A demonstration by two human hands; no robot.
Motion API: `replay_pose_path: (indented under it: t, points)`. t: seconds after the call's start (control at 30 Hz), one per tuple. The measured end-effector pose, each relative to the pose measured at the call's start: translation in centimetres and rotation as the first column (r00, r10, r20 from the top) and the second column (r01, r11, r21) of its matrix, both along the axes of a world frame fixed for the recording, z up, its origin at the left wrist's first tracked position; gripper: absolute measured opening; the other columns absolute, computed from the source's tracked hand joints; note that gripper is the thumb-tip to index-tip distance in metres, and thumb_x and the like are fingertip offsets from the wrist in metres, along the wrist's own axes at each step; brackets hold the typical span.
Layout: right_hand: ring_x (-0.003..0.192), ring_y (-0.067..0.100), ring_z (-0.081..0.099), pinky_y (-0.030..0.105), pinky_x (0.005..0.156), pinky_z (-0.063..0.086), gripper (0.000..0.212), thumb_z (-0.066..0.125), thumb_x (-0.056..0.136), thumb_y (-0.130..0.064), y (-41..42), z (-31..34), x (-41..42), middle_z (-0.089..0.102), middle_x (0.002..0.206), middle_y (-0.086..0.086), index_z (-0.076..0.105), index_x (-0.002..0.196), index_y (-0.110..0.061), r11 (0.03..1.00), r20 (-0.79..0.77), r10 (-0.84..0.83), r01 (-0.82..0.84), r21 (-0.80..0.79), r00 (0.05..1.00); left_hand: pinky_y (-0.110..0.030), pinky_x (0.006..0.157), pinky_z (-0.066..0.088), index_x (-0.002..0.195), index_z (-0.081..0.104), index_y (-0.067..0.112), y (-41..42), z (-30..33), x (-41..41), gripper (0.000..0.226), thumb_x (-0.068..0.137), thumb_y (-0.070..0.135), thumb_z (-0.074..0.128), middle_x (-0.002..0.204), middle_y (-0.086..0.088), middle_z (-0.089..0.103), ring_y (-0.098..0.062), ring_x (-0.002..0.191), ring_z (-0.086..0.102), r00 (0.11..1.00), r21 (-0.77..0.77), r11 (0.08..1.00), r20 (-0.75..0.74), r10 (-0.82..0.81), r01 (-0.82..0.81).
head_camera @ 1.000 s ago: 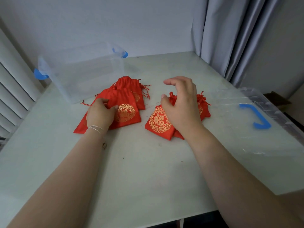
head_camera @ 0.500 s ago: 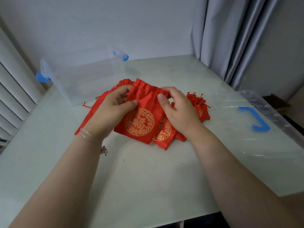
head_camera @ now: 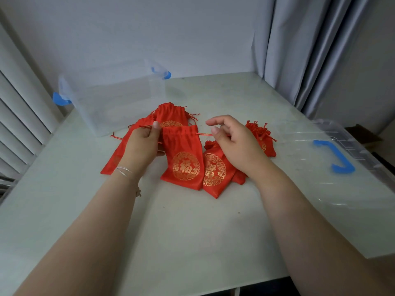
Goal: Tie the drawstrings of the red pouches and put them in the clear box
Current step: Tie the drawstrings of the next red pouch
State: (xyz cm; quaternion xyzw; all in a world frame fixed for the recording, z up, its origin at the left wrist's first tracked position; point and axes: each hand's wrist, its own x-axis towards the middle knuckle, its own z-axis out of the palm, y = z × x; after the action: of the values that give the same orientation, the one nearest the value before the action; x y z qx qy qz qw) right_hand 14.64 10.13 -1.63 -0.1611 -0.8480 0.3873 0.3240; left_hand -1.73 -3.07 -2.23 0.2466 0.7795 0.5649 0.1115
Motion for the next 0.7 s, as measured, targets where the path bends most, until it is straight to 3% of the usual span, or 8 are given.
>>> replay_pose_path:
  t: [0.13,0.2,0.27,0.33,0.47,0.57,0.63,0.7]
  points:
    - [0.061,0.005,0.052,0.021,0.06,0.039,0.012,0.062,0.09,-0.029,1.2,0.1,0.4,0.058,0.064,-0.008,0.068,0.093,-0.019,0.989,0.153,-0.112,0.095,0.111,0.982,-0.033,0.06,0.038,0.064,0.05,0.0,-0.5,-0.4,-1.6,0.055,0.1,0.039,0.037,0.057,-0.008,0.046,-0.027,0.057,0.048,0.976,-0.1,0.99,-0.203,0.082,-0.104]
    - [0.06,0.006,0.051,0.019,0.057,0.036,0.014,0.062,0.089,-0.031,1.6,0.3,0.6,0.059,0.065,-0.005,0.066,0.084,-0.018,0.983,0.155,-0.155,0.136,0.126,0.976,-0.033,0.061,0.034,0.064,0.049,0.005,-0.5,-0.5,-1.9,0.053,0.1,0.042,0.036,0.054,-0.003,0.04,-0.024,0.055,0.04,0.978,-0.079,0.991,-0.186,0.093,-0.11]
    - [0.064,0.005,0.053,0.017,0.06,0.038,0.015,0.057,0.093,-0.031,1.5,0.5,0.6,0.06,0.071,-0.008,0.06,0.084,-0.018,0.98,0.086,-0.169,0.159,0.117,0.982,-0.027,0.055,0.035,0.064,0.048,0.011,-0.4,-0.4,-1.4,0.05,0.101,0.042,0.034,0.054,0.0,0.041,-0.017,0.049,0.039,0.992,-0.025,0.997,-0.103,0.074,-0.077]
    - [0.076,0.008,0.061,0.021,0.07,0.046,0.016,0.047,0.098,-0.026,1.1,0.6,0.4,0.064,0.083,-0.012,0.057,0.089,-0.017,0.99,-0.067,-0.135,0.133,-0.035,0.989,-0.021,0.045,0.043,0.065,0.043,0.014,-0.3,-0.3,-0.9,0.047,0.102,0.041,0.032,0.057,-0.001,0.049,-0.013,0.046,0.048,0.995,0.059,0.998,0.091,0.033,-0.038]
    - [0.106,0.017,0.064,0.034,0.093,0.049,0.03,0.036,0.098,-0.018,-0.4,1.2,0.1,0.071,0.103,0.003,0.058,0.081,-0.028,0.907,-0.459,0.028,-0.215,-0.362,0.888,-0.018,0.04,0.048,0.066,0.038,0.015,-0.1,-0.4,-1.1,0.046,0.102,0.043,0.028,0.046,0.001,0.061,-0.009,0.038,0.057,0.901,0.103,0.994,0.428,-0.067,0.025]
    - [0.088,0.028,0.067,0.04,0.089,0.051,0.029,0.033,0.098,-0.017,-1.9,1.4,-0.2,0.067,0.075,-0.001,0.051,0.076,-0.022,0.788,-0.581,0.11,-0.427,-0.444,0.806,-0.017,0.038,0.047,0.065,0.037,0.017,-0.2,-0.7,-0.9,0.047,0.101,0.044,0.028,0.044,0.002,0.059,-0.009,0.037,0.056,0.854,0.044,0.992,0.506,-0.123,0.117]
    - [0.068,0.019,0.058,0.04,0.082,0.053,0.022,0.035,0.099,-0.015,-2.8,1.3,-0.5,0.051,0.065,-0.005,0.045,0.079,-0.016,0.823,-0.583,0.127,-0.414,-0.389,0.802,-0.017,0.039,0.047,0.065,0.037,0.018,-0.2,-0.8,-0.7,0.047,0.101,0.045,0.027,0.046,0.002,0.059,-0.009,0.038,0.057,0.833,0.017,0.986,0.534,-0.149,0.165]
    - [0.06,0.011,0.048,0.029,0.071,0.053,0.016,0.039,0.098,-0.012,-3.3,1.1,-0.5,0.043,0.067,-0.007,0.044,0.083,-0.017,0.929,-0.518,0.144,-0.295,-0.222,0.843,-0.017,0.04,0.048,0.065,0.037,0.018,-0.1,-0.7,-0.5,0.046,0.101,0.045,0.027,0.047,0.002,0.059,-0.008,0.039,0.058,0.829,0.042,0.985,0.534,-0.164,0.168]
